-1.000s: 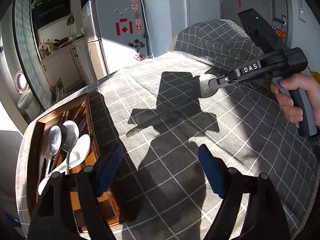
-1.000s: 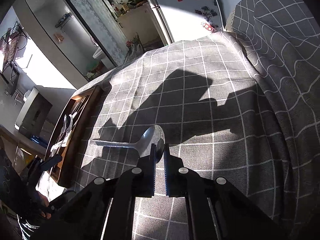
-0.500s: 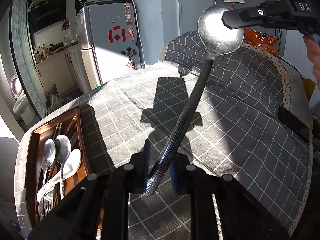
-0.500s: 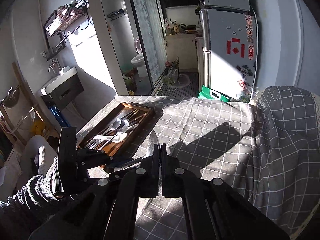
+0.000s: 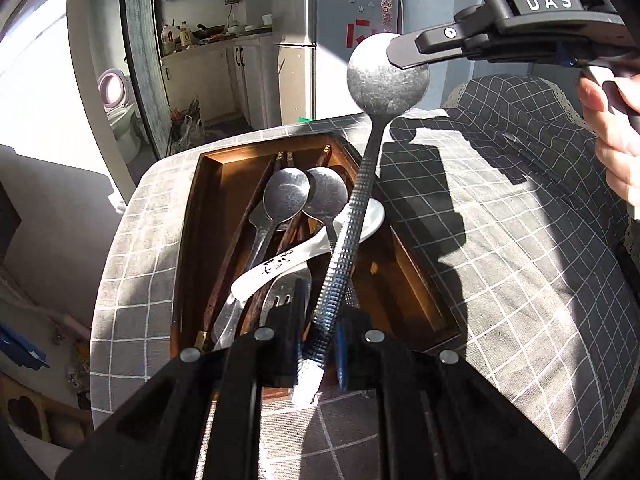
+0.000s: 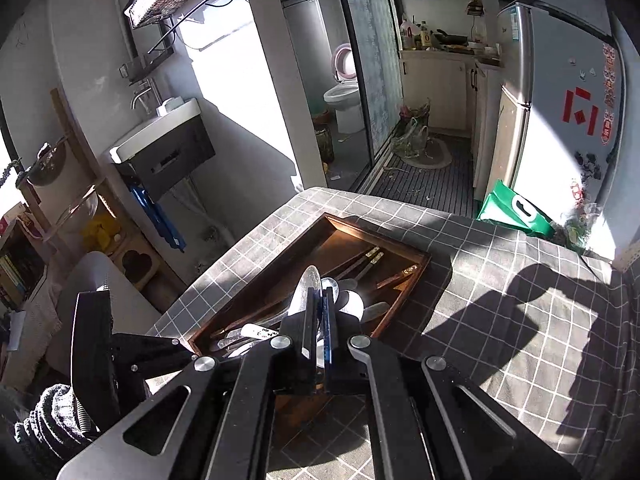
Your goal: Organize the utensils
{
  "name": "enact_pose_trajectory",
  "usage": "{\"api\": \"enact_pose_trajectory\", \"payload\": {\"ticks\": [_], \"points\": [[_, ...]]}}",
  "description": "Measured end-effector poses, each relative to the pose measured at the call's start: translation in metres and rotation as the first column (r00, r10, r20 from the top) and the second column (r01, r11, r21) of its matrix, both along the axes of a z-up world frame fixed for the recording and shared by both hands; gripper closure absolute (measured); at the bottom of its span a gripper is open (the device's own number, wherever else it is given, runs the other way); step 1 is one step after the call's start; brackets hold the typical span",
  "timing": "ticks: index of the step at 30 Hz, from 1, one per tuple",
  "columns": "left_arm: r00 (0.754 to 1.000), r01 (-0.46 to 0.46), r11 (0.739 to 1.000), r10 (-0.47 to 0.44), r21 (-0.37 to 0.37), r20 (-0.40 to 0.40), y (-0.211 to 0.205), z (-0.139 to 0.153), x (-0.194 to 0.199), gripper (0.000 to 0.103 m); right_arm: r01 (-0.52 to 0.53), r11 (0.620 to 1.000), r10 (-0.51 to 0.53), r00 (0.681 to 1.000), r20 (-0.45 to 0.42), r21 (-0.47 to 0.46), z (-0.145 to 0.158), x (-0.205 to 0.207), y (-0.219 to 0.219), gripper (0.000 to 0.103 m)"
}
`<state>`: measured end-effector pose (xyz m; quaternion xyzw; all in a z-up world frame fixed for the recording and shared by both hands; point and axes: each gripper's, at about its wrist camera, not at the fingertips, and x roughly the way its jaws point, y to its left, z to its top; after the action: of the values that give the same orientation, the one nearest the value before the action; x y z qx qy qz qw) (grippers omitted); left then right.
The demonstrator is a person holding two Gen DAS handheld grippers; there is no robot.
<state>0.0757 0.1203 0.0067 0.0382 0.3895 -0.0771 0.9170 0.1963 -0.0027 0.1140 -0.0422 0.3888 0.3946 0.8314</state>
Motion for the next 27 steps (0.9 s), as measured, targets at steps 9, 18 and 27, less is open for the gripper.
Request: {"api": "enact_pose_trajectory", "payload": {"ticks": [9, 18, 27], "points": [[0.998, -0.067, 0.996, 0.066, -0.060, -0.018, 0.019, -0.009, 0.017, 0.089, 0.066, 0.995, -0.074, 0.992, -0.102, -0.079, -0.060, 0.057, 0.040, 0.096], [0.986, -0.097, 0.992, 0.107, -0.082, 0.126, 0.019, 0.009, -0.001, 0.017, 0.219, 0.976, -0.218, 0.974, 0.054, -0.008, -0.049, 0.015, -0.003, 0.022], [0.912, -0.031, 0.999, 0.041, -0.031, 0.408, -0.021, 0.036, -0.090, 0.005, 0.237, 0.966, -0.260, 0.854, 0.451, 0.108, -0.035, -0.148, -0.098, 0.004]]}}
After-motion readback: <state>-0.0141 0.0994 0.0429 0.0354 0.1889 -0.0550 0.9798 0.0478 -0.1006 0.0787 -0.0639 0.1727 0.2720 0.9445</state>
